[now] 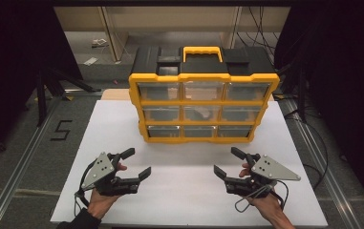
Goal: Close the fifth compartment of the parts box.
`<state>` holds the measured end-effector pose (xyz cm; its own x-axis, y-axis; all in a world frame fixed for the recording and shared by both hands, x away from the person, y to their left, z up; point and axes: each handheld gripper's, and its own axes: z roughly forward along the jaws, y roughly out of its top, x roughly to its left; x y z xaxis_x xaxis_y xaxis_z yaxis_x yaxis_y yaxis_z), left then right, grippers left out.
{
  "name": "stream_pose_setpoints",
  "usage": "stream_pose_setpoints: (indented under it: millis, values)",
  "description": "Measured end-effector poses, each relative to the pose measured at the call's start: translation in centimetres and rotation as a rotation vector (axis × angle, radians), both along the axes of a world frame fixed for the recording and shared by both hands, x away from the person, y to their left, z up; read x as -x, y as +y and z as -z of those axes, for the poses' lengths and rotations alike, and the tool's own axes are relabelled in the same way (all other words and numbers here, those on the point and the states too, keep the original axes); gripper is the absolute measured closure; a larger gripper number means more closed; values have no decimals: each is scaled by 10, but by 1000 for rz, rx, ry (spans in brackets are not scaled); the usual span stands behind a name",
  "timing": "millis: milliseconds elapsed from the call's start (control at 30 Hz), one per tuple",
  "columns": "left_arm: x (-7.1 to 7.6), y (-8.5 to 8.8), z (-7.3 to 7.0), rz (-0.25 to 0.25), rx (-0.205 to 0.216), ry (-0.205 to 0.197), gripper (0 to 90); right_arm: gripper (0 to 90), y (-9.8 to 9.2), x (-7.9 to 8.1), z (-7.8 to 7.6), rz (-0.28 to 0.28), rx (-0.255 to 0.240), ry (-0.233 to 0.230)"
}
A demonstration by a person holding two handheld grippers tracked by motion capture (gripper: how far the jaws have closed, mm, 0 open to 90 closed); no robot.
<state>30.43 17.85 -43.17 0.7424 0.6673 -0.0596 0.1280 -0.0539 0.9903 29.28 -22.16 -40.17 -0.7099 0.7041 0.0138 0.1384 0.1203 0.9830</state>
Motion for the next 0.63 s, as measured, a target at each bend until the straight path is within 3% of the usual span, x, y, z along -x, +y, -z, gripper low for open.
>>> stream_pose_setpoints:
  millis: [633]
  values:
    - [0, 0, 0, -2, -1, -1, 158, 200, 0, 2, 0, -4, -1, 0]
